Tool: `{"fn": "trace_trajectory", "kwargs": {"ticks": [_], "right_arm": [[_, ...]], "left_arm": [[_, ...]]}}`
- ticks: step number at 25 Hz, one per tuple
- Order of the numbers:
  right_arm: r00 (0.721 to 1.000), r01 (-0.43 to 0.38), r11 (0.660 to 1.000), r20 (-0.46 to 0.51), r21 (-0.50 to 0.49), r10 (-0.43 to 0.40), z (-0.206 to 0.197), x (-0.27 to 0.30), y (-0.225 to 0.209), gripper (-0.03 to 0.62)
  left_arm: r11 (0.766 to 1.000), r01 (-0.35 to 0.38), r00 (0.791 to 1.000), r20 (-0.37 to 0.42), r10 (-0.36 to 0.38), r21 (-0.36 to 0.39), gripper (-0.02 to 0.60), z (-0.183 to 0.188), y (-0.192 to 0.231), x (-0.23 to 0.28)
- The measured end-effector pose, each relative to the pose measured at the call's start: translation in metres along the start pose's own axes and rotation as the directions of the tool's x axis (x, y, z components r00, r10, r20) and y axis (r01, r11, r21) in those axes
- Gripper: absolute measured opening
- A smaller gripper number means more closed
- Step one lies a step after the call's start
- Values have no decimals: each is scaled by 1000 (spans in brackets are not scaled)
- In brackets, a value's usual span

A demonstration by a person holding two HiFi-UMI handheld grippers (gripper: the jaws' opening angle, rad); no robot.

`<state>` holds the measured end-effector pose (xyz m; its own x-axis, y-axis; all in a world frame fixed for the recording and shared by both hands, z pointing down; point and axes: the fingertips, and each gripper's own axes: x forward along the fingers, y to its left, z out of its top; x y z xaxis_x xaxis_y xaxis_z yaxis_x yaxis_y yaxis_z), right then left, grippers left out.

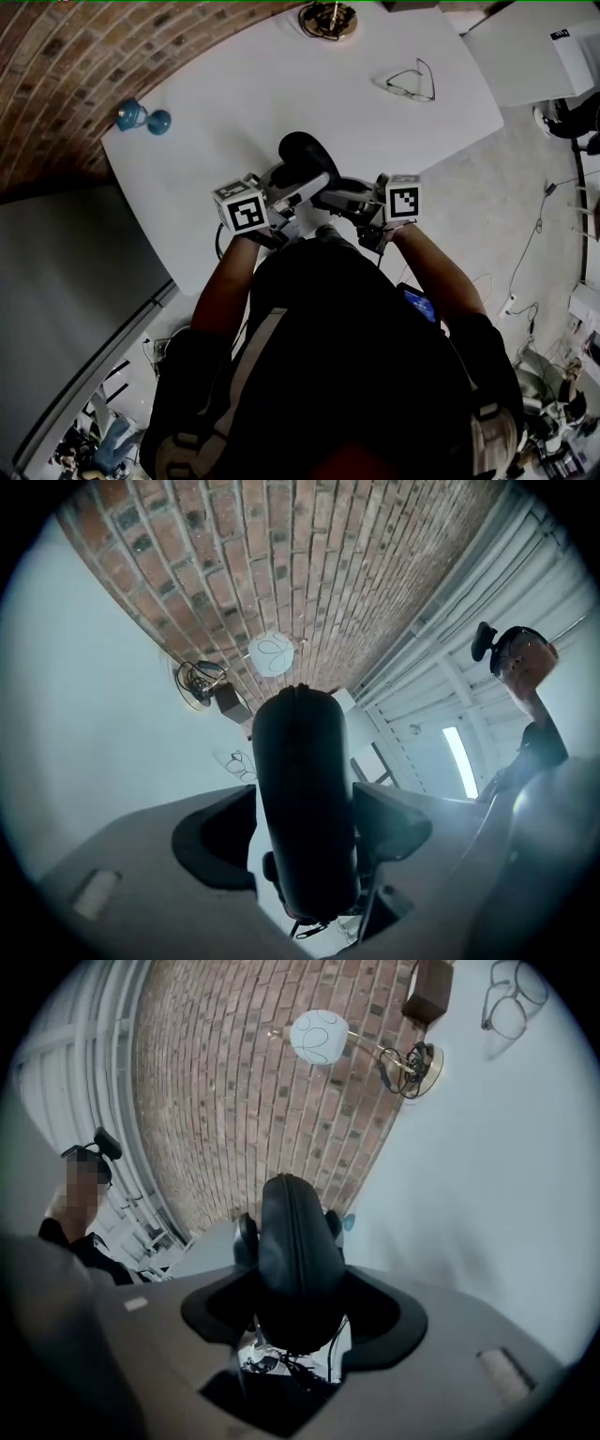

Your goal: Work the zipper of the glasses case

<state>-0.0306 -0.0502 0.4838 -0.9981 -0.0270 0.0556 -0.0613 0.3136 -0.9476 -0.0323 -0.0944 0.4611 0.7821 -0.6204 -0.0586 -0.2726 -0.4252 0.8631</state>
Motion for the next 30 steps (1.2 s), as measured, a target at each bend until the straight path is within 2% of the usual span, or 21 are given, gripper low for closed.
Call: {"fn": "trace_trajectory", "kwargs": {"ticks": [2, 6, 11, 16, 21, 23, 26, 28, 30], "right_arm": [[1000, -5, 1000, -11, 8, 5, -6, 0, -2, 267], [1000, -24, 1000, -6, 17, 24, -10, 1, 2, 267], [1000, 26, 998, 0, -53, -26, -8, -3, 3, 268], [995, 89, 986, 59, -139, -82, 5, -17, 1, 273], [983, 172, 952, 104, -252, -150, 14, -34, -3, 279], [976, 212, 929, 118, -304, -184, 17, -35, -7, 279], [963, 270, 890, 129, -366, -238, 17, -33, -11, 277], [956, 293, 870, 135, -396, -261, 14, -30, -12, 250], [950, 312, 845, 137, -434, -280, 11, -24, -12, 225]], "left_arm": [[1000, 5, 1000, -6, -5, -2, 293, -2, 0, 0], [1000, 5, 1000, -28, -5, 4, 285, -6, 0, -1], [1000, -5, 998, -63, 4, -4, 276, -13, 1, -4], [998, -62, 997, 38, 62, -4, 273, 11, 3, -9], [994, -111, 985, 129, 111, -10, 272, 34, 7, -14], [991, -127, 974, 181, 134, -49, 272, 44, 16, -17], [977, -165, 944, 265, 196, -137, 272, 60, 29, -22], [968, -149, 929, 307, 207, -201, 272, 67, 27, -19], [969, -138, 926, 320, 199, -204, 272, 70, 23, -13]]}}
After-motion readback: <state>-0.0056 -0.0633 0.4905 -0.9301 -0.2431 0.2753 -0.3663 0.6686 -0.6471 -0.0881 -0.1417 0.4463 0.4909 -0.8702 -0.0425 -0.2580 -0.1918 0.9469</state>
